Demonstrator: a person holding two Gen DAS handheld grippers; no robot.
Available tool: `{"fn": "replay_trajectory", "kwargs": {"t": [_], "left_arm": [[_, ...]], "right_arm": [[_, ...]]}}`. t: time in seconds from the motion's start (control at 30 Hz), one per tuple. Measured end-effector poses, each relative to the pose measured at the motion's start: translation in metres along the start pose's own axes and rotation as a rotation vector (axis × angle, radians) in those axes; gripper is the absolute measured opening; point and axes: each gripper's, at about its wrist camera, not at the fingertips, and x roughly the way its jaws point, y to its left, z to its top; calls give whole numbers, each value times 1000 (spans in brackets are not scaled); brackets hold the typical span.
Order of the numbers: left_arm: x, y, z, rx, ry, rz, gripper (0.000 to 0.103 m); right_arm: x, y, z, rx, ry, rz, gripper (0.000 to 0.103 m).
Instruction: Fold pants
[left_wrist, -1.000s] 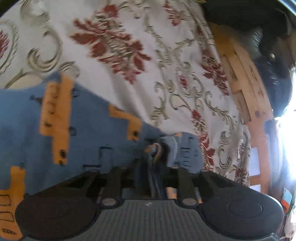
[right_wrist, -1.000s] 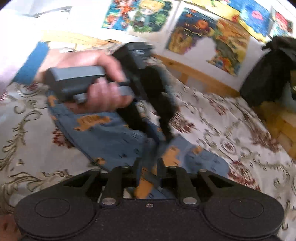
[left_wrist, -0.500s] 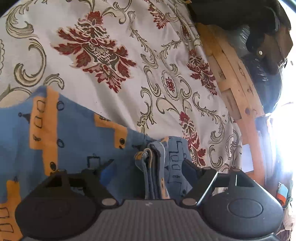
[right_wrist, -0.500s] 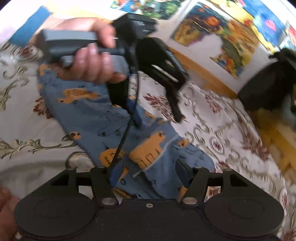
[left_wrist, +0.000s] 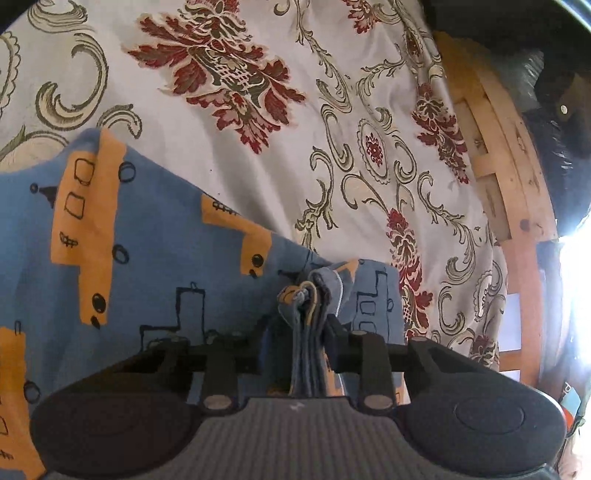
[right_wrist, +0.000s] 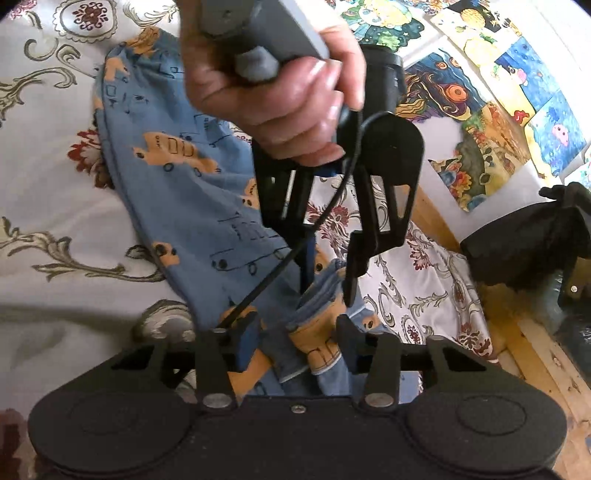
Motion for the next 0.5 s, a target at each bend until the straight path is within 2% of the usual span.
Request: {"fn": "replay_trajectory", "kwargs": {"t": [0.17,0.23,0.27,0.4,0.5], "left_arm": [[-1,-5,0,5,3,5,30],[-1,-6,1,8,4,9,25],[-1,-7,1,8,4,9,24],[-5,-13,1,17,-9,11,15],[-11,-23,-2,33,-5,18,13]], "right_arm": [[3,-1,1,6,5,4,37],[4,-5,1,25,12,11,20],[4,-8,1,39,12,9,17],[0,-22,4,98,7,11,13],[-13,-38,7,154,1,20,12]]}}
